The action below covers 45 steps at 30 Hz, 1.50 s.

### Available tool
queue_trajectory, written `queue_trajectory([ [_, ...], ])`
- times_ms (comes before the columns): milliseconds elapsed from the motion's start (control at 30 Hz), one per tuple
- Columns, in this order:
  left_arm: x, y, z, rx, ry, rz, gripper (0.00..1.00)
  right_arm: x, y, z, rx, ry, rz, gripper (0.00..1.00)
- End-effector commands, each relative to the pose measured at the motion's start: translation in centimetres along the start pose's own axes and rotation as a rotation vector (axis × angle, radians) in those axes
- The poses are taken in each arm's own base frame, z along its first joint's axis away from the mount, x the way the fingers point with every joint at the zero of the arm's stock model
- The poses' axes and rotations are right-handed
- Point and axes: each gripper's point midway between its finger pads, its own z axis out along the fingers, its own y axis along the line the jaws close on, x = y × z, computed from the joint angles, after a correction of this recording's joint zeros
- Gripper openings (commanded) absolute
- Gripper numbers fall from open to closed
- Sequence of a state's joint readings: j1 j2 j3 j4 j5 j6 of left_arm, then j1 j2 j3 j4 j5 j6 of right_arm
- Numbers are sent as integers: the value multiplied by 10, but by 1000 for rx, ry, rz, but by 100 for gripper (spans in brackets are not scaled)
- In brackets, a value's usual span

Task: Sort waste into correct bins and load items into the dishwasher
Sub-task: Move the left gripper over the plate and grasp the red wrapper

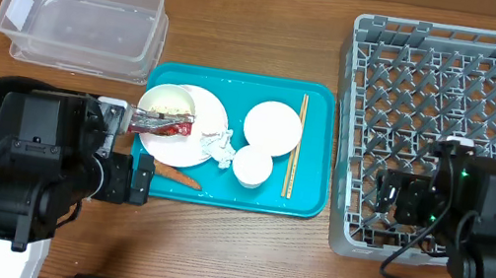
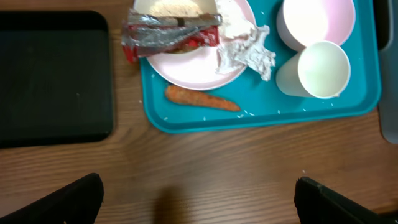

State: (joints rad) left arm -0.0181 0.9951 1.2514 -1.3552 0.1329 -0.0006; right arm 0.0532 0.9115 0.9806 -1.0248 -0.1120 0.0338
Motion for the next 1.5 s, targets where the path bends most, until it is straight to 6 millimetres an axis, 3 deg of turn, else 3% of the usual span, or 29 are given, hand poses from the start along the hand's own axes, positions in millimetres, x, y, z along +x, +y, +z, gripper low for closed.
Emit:
queue_trajectory([
  [0,-4,-14,-5,84,-11,-10,100,-5,11,-3,-56,4,3,100],
  [167,-14,-17,-6,102,-50,-9,100,-4,11,-3,-58,7,3,100],
  [467,-62,-11,7,87,-169,-102,100,-4,11,-3,-58,8,3,100],
  [567,-73,0,33,51,-119,-273,100,-4,11,-3,-58,9,3,100],
  [767,-65,11,84,-7,56,-629,100,-4,11,-3,-59,8,4,100],
  [833,-66,14,110,-29,111,-742,100,-4,11,-3,-59,8,4,100],
  [1033,-58,19,151,-83,215,-867,98,-4,11,-3,-59,7,4,100],
  [1133,-57,24,166,-106,231,-869,89,-4,11,-3,-59,7,4,100],
  [1300,-54,28,182,-136,256,-903,86,-4,11,-3,-59,8,4,100],
  [1467,-69,30,187,-113,195,-896,66,-4,11,-3,-59,8,4,100],
])
